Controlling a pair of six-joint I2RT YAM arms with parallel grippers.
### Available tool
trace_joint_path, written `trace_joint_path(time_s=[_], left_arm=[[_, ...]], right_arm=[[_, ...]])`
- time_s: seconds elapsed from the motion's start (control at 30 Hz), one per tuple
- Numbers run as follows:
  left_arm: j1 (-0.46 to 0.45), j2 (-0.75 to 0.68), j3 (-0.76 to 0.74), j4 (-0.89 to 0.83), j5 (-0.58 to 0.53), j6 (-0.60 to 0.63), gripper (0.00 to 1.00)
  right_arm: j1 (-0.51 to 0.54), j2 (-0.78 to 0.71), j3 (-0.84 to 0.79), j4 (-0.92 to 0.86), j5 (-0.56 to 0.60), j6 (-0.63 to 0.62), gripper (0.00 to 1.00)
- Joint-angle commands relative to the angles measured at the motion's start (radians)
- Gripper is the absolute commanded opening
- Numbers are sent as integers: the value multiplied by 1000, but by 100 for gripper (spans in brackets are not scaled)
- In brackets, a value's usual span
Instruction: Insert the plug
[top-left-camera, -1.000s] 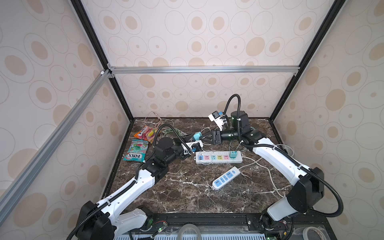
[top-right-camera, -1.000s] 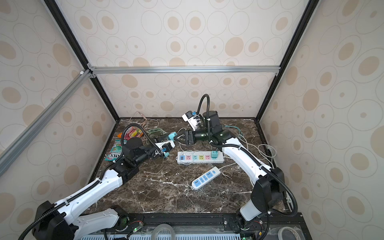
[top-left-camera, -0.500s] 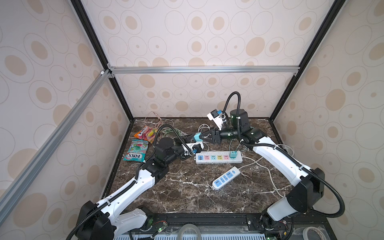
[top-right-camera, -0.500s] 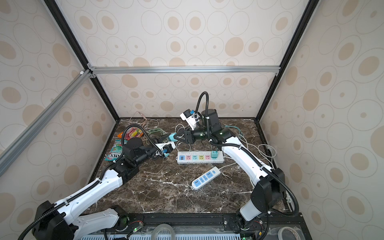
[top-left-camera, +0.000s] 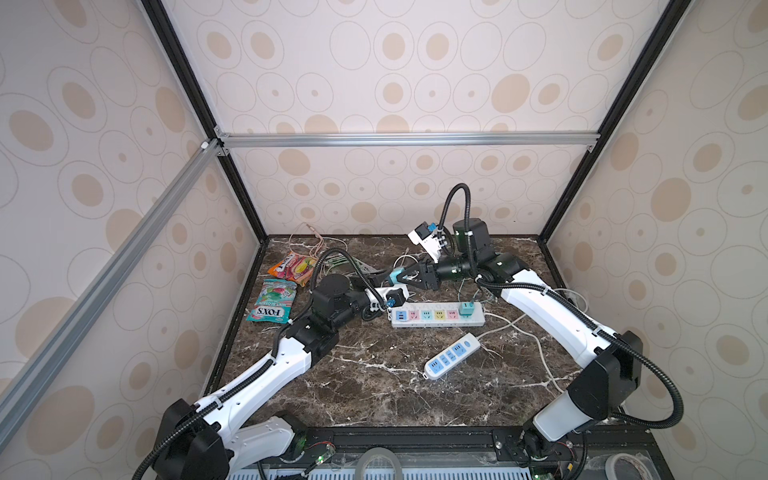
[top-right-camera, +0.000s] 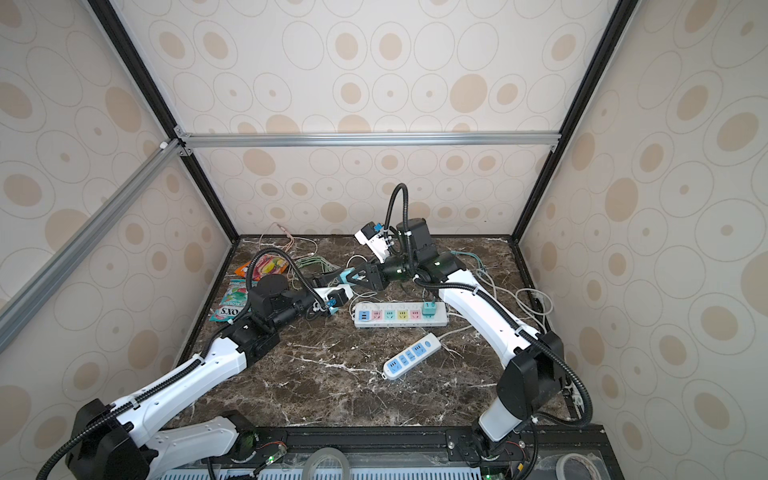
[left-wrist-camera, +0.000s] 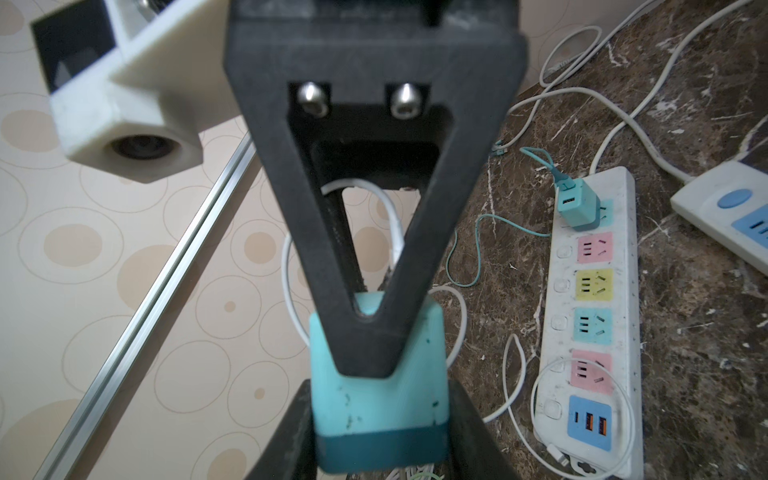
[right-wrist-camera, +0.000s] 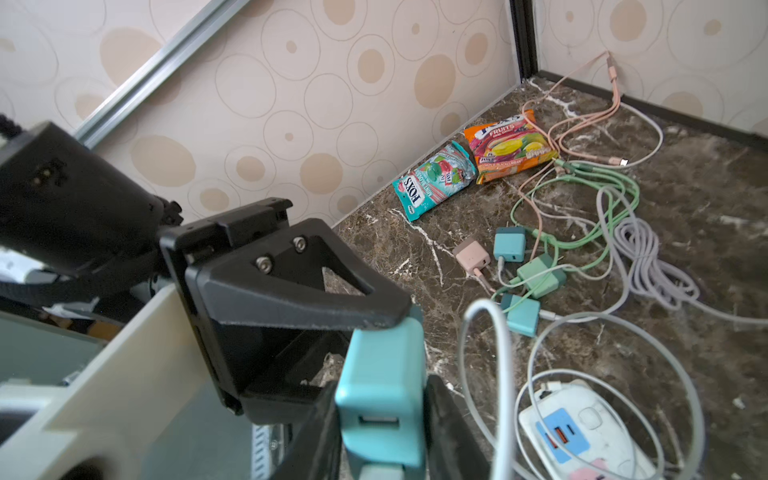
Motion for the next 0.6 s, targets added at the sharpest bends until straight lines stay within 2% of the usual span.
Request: trace_joint_path(time_s=[0.0,0.07,0.13,0.17,0.2,0.3,0.43,0.5,0.57], left_arm=[[-10,13,54,24,22,-8,2],[-9,13,33,84,-3,-89,28],[-8,6,-14,157,-35,-163,67],[-6,2,-36,191,-50,-196,79],[-2,0,-61,221,-68,-232,96],[22,6,-121,323,-163,-414,98],[53,76,-120,294,-180,-678,98],[52,110,-111,272,-165,-762,98],[54,126,-148,338,-151,-821,98]], right_arm=[[14,-11,33,-42,-29,-57,15],[10,-30,29,-48,-17,-89,9],[0,-44,41,-67,-20,-120,6],[-5,-47,51,-77,-20,-127,4],[-10,-51,57,-87,-18,-136,4],[-16,-65,65,-99,0,-151,3],[-16,-91,47,-84,1,-171,3],[-16,-102,35,-69,1,-165,3],[-16,-112,27,-62,-5,-164,3]])
